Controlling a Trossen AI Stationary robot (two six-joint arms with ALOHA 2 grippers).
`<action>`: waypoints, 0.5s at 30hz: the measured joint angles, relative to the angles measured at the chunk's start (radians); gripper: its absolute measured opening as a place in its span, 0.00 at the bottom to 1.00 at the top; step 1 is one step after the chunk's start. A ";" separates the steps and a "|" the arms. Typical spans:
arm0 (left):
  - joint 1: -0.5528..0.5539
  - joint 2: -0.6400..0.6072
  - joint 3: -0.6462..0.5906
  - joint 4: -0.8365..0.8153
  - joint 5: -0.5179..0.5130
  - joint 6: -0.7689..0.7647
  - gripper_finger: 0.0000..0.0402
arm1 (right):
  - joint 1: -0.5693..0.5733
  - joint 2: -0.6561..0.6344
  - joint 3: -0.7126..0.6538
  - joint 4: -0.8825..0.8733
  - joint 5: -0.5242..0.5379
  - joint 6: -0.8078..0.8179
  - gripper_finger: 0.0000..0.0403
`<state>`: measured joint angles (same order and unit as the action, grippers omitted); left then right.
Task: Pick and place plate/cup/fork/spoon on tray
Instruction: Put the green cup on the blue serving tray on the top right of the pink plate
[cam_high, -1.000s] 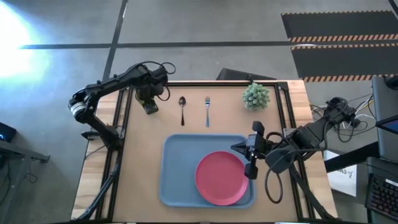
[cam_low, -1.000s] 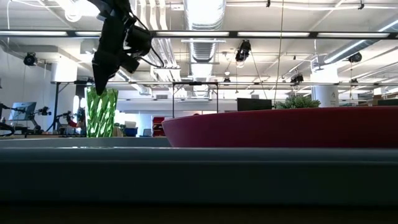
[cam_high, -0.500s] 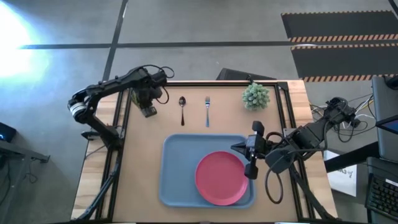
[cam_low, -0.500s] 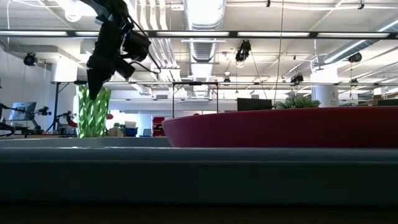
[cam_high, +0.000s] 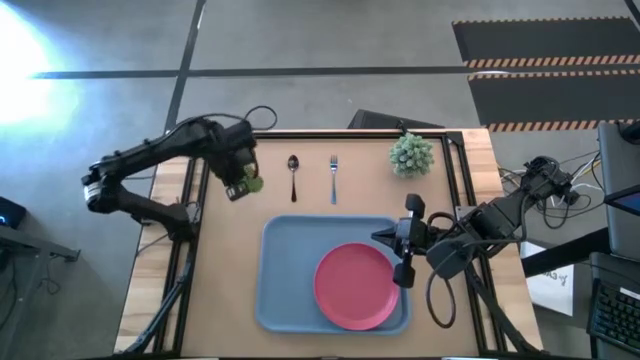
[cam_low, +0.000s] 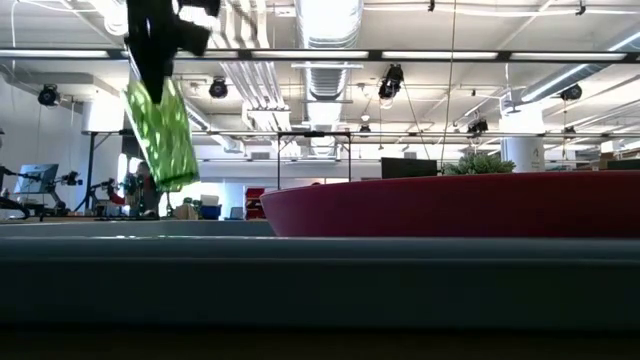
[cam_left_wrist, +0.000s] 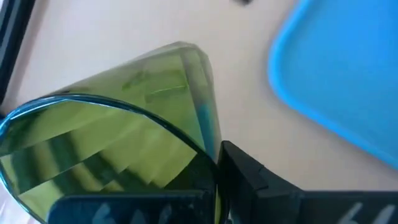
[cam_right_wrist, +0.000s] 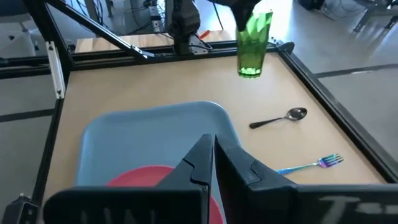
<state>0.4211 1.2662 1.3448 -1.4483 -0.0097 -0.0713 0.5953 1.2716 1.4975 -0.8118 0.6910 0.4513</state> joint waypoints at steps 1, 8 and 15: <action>-0.046 -0.015 0.008 0.002 0.000 -0.030 0.00 | -0.002 0.000 0.000 -0.001 0.004 -0.005 0.02; -0.396 -0.032 0.058 0.095 0.000 -0.256 0.00 | -0.012 0.000 0.000 -0.004 0.042 -0.008 0.02; -0.550 0.057 0.089 0.118 -0.025 -0.366 0.00 | -0.013 0.000 0.000 -0.001 0.044 -0.007 0.02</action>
<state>-0.1294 1.3233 1.4338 -1.3298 -0.0350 -0.4375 0.5819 1.2716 1.4975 -0.8127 0.7353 0.4438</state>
